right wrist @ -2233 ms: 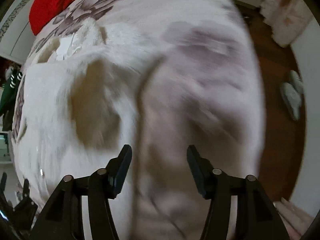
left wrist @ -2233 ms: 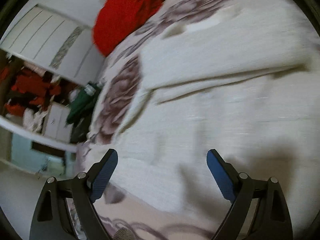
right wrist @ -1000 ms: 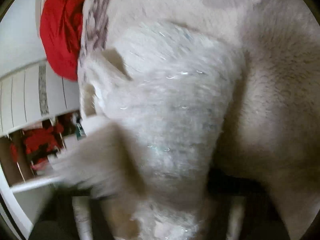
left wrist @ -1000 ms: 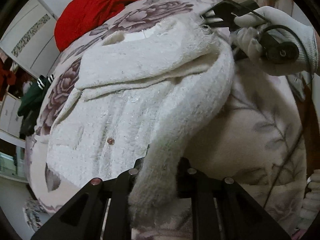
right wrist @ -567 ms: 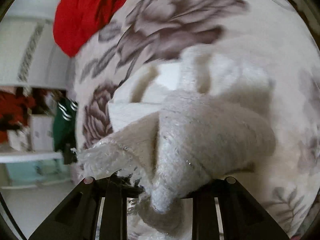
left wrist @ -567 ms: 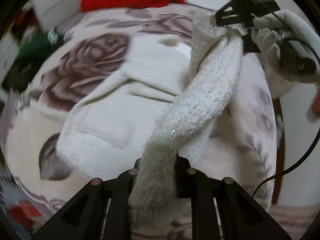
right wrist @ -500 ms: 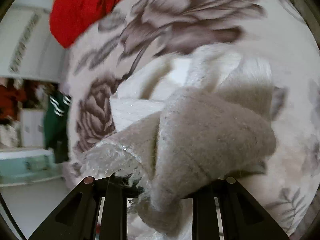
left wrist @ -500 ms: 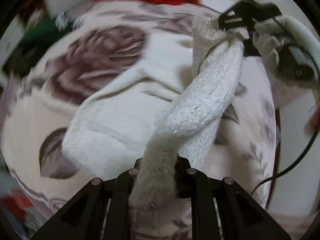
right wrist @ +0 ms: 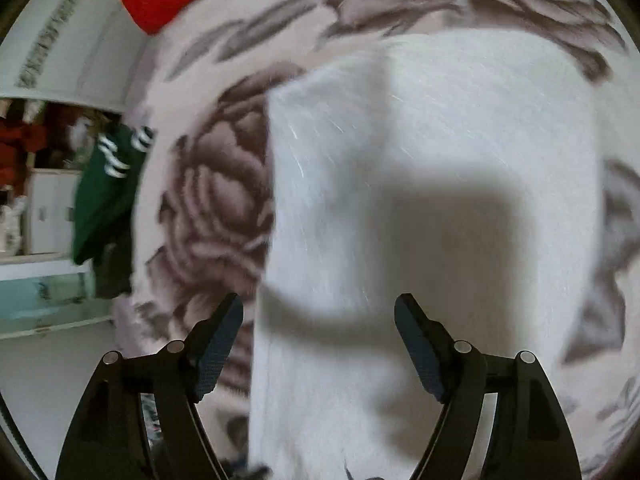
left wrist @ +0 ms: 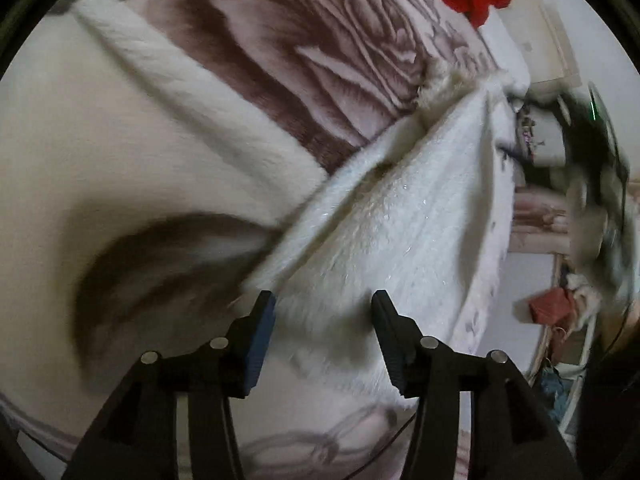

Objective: Fold large clothes

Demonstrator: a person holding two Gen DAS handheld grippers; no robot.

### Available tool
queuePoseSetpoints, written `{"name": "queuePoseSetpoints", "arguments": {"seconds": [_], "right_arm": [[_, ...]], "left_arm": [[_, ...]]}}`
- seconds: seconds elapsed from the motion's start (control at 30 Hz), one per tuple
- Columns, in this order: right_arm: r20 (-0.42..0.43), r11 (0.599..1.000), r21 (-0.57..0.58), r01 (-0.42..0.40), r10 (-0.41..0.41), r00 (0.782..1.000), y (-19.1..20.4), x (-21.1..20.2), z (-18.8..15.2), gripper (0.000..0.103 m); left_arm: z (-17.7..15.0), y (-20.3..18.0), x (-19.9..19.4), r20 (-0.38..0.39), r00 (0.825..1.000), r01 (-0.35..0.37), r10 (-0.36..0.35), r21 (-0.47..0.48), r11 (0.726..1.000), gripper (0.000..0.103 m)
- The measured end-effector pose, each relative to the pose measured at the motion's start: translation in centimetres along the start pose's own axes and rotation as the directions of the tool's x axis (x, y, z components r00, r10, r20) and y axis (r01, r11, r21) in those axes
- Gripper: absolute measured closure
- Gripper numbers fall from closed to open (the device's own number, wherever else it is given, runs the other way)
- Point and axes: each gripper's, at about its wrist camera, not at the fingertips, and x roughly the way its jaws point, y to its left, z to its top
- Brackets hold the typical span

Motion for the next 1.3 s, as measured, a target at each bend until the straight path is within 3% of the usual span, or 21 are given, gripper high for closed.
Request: {"name": "queuePoseSetpoints", "arguments": {"seconds": [0.13, 0.23, 0.3, 0.37, 0.47, 0.5, 0.53, 0.57, 0.6, 0.63, 0.83, 1.0, 1.1, 1.2, 1.23, 1.3], "right_arm": [[0.0, 0.995, 0.095, -0.012, 0.012, 1.0, -6.2, -3.1, -8.8, 0.019], [-0.023, 0.982, 0.19, -0.005, 0.01, 1.0, -11.0, -2.1, -15.5, 0.018], [-0.064, 0.961, 0.272, -0.041, 0.061, 0.996, -14.3, 0.1, -19.6, 0.018], [-0.07, 0.932, 0.338, -0.131, 0.163, 0.984, -16.2, 2.7, -22.8, 0.018], [-0.065, 0.877, 0.402, -0.263, 0.314, 0.947, -17.1, 6.5, -24.9, 0.018], [-0.04, 0.846, 0.431, -0.313, 0.365, 0.93, -17.3, 7.6, -25.3, 0.019], [-0.004, 0.831, 0.438, -0.343, 0.384, 0.923, -17.3, 8.0, -25.4, 0.025], [0.055, 0.821, 0.441, -0.361, 0.377, 0.925, -17.2, 7.9, -25.6, 0.034], [0.083, 0.812, 0.439, -0.385, 0.39, 0.917, -16.9, 8.0, -25.7, 0.067], [0.107, 0.795, 0.441, -0.416, 0.414, 0.904, -16.6, 7.8, -25.9, 0.077], [0.124, 0.805, 0.398, -0.44, 0.427, 0.895, -13.8, 2.7, -28.6, 0.082], [0.002, 0.825, 0.406, -0.392, 0.429, 0.903, -14.9, -2.8, -35.9, 0.082], [-0.125, 0.857, 0.428, -0.286, 0.37, 0.921, -16.7, -1.9, -40.6, 0.08], [-0.272, 0.886, 0.449, -0.113, 0.257, 0.927, -19.0, 0.4, -40.8, 0.065], [-0.296, 0.895, 0.441, -0.07, 0.219, 0.93, -19.4, 0.4, -40.4, 0.065], [-0.267, 0.925, 0.381, 0.002, 0.108, 0.958, -20.0, -2.1, -38.5, 0.061]], "left_arm": [[1.3, 1.3, -0.2, 0.017, 0.999, 0.052, -0.052, -0.01, 0.999, 0.046], [3.3, 0.5, 2.4, -0.057, 0.989, 0.142, -0.14, 0.032, 0.989, 0.046], [4.5, -0.2, 3.7, -0.093, 0.978, 0.191, -0.186, 0.04, 0.981, 0.042], [4.4, -0.7, 5.1, -0.118, 0.977, 0.187, -0.178, 0.069, 0.98, 0.039], [4.3, -1.2, 6.2, -0.098, 0.987, 0.137, -0.126, 0.112, 0.984, 0.04], [4.0, -1.3, 5.9, -0.062, 0.991, 0.122, -0.116, 0.116, 0.986, 0.048], [3.8, -1.4, 5.6, -0.038, 0.995, 0.098, -0.094, 0.12, 0.988, 0.06], [3.5, -1.8, 5.1, -0.013, 0.998, 0.067, -0.066, 0.14, 0.988, 0.084], [3.2, -2.0, 4.5, 0.002, 0.998, 0.067, -0.068, 0.154, 0.986, 0.086], [3.1, -2.4, 3.9, 0.021, 0.997, 0.063, -0.068, 0.163, 0.985, 0.087], [-1.2, -4.7, -1.7, 0.069, 0.994, 0.07, -0.087, 0.208, 0.975, 0.089], [-8.0, -3.0, -4.4, -0.011, 0.999, 0.033, -0.032, 0.164, 0.986, 0.089], [-10.8, -0.1, -2.4, -0.111, 0.994, 0.021, -0.012, 0.079, 0.997, 0.088], [-11.6, 2.5, -0.5, -0.16, 0.987, 0.009, -0.012, -0.023, 1.0, 0.082], [-11.5, 2.8, -0.3, -0.169, 0.986, 0.003, -0.011, -0.046, 0.999, 0.081], [-10.9, 2.6, -1.0, -0.163, 0.986, -0.037, 0.027, -0.054, 0.998, 0.079]]}}
